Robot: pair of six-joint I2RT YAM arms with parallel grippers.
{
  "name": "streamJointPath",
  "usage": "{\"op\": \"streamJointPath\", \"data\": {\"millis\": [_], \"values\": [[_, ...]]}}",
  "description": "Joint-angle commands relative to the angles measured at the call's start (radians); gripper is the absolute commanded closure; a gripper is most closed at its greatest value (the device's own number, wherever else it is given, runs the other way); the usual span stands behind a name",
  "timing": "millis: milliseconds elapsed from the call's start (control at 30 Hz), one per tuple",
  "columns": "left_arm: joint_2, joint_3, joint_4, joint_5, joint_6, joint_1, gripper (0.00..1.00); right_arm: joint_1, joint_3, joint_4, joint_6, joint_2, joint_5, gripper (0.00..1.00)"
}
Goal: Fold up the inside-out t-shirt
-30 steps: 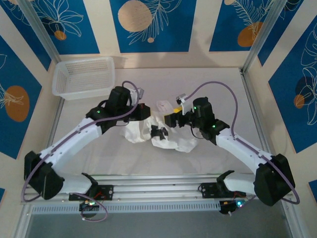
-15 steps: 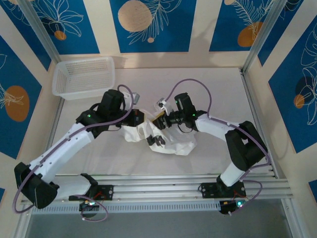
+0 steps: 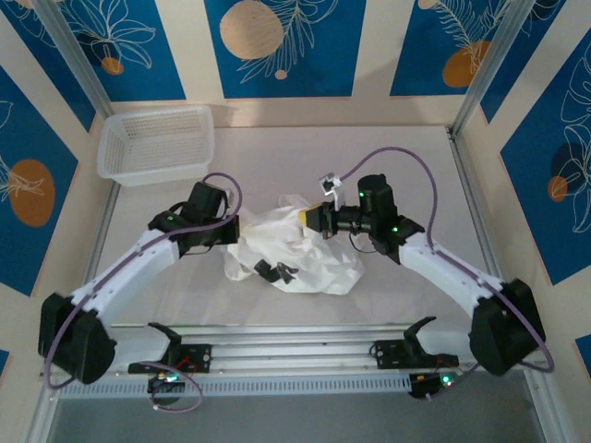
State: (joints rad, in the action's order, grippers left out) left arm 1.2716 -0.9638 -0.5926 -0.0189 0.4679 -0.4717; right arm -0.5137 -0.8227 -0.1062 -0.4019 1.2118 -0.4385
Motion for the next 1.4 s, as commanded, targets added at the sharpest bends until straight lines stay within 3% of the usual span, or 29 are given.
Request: {"op": "streamJointPath", "data": {"millis": [0, 100, 200, 300, 367, 500, 600, 667, 767, 867, 900, 933, 967, 1033, 1100, 1233, 1367], "values": [[0.051, 0.009, 0.091, 0.03, -0.004, 0.021, 0.87, 0.002, 0.001, -0.013, -0.158, -0.052, -0.065, 1.0], [0.045, -0.022, 0.091, 0.078, -0.022, 0.025, 0.62, -0.008, -0.002, -0.004, -0.184, -0.074, -0.058, 1.0], [-0.039, -0.048, 0.044, 0.136, -0.041, 0.024, 0.47, -0.015, -0.019, 0.038, -0.169, -0.072, -0.028, 1.0], [-0.148, -0.045, -0.001, 0.1, -0.009, 0.018, 0.43, -0.024, -0.023, 0.047, -0.156, -0.064, -0.001, 1.0], [-0.204, -0.026, 0.011, -0.008, 0.042, -0.005, 0.43, -0.024, -0.03, 0.049, -0.156, -0.052, 0.002, 1.0], [-0.226, 0.06, 0.226, -0.252, 0.242, -0.102, 0.44, -0.032, -0.044, 0.054, -0.162, -0.033, 0.013, 1.0], [-0.137, 0.078, 0.397, -0.375, 0.356, -0.165, 0.44, -0.041, -0.06, 0.07, -0.159, -0.024, 0.025, 1.0], [-0.057, 0.054, 0.446, -0.404, 0.365, -0.205, 0.39, -0.047, -0.069, 0.085, -0.154, -0.025, 0.033, 1.0], [0.064, 0.013, 0.439, -0.379, 0.342, -0.235, 0.23, -0.052, -0.079, 0.099, -0.152, -0.029, 0.036, 1.0], [0.159, 0.006, 0.461, -0.368, 0.345, -0.233, 0.18, -0.059, -0.08, 0.105, -0.158, -0.035, 0.048, 1.0], [0.183, 0.0, 0.472, -0.378, 0.345, -0.232, 0.22, -0.059, -0.078, 0.107, -0.167, -0.036, 0.056, 1.0], [0.202, -0.003, 0.495, -0.399, 0.345, -0.232, 0.33, -0.057, -0.08, 0.119, -0.178, -0.038, 0.072, 1.0], [0.208, -0.005, 0.507, -0.414, 0.348, -0.231, 0.46, -0.055, -0.081, 0.137, -0.187, -0.039, 0.094, 1.0], [0.185, -0.008, 0.514, -0.425, 0.34, -0.217, 0.82, -0.027, -0.07, 0.187, -0.211, -0.044, 0.168, 1.0], [0.127, -0.013, 0.476, -0.421, 0.32, -0.182, 1.0, 0.032, -0.01, 0.198, -0.24, -0.06, 0.205, 1.0], [-0.038, 0.016, 0.448, -0.462, 0.317, -0.062, 1.0, 0.179, 0.221, 0.126, -0.294, -0.11, 0.223, 1.0], [-0.115, 0.004, 0.443, -0.53, 0.271, -0.025, 1.0, 0.109, 0.322, 0.077, -0.199, -0.156, 0.188, 0.97]]}}
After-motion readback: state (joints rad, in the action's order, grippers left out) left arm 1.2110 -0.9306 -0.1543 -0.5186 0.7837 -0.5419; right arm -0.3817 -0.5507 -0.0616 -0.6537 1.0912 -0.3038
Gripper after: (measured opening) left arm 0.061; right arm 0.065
